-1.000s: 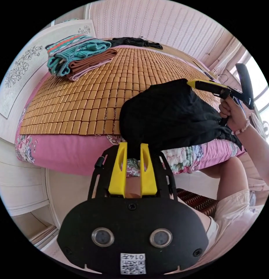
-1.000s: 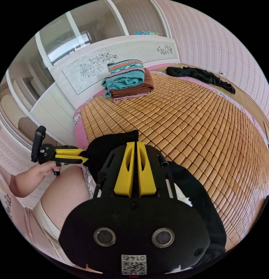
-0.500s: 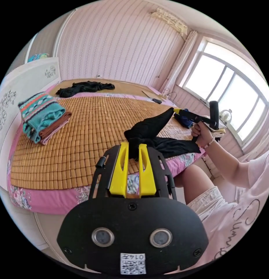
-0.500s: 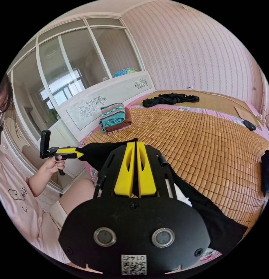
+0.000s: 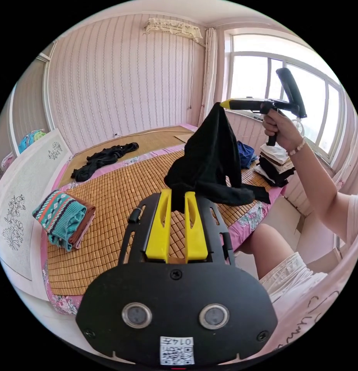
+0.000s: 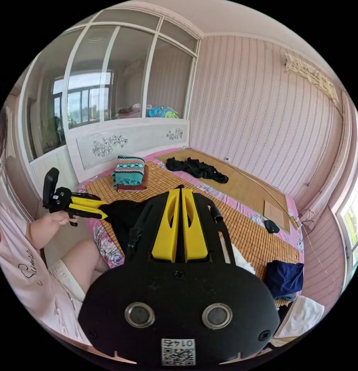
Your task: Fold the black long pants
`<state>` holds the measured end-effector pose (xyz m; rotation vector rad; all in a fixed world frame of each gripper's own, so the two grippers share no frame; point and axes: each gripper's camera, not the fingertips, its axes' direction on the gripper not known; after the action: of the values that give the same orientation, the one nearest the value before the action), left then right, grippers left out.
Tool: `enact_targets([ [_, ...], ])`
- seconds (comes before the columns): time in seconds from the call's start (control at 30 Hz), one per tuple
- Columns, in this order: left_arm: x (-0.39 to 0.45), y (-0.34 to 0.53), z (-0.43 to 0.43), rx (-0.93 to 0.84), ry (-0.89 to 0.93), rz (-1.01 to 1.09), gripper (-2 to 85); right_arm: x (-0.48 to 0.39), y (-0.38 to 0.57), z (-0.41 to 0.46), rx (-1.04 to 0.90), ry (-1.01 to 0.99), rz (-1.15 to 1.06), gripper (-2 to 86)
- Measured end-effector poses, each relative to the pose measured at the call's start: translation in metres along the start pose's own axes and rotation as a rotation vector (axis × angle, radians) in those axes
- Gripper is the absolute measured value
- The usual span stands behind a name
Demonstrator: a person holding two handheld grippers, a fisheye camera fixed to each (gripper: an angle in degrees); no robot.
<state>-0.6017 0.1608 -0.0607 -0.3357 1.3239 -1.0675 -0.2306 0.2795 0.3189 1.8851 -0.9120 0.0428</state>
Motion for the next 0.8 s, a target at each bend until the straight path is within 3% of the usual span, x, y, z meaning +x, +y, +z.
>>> enact_targets([
  [0.37, -0.019, 0.02, 0.008, -0.042, 0.04, -0.027, 5.3, 0.045, 0.036, 0.022, 0.004, -0.098, 0.189, 0.1],
  [0.57, -0.068, 0.036, -0.066, 0.227, 0.127, -0.143, 5.5, 0.049, -0.069, 0.02, 0.157, -0.28, 0.057, 0.0],
  [0.67, -0.124, 0.071, -0.086, 0.224, 0.019, -0.268, 5.7, 0.008, -0.141, 0.113, -0.011, -0.447, -0.086, 0.0],
  [0.8, -0.209, 0.158, -0.048, -0.034, -0.282, -0.505, 7.2, -0.061, -0.137, 0.281, -0.345, -0.637, -0.04, -0.4],
])
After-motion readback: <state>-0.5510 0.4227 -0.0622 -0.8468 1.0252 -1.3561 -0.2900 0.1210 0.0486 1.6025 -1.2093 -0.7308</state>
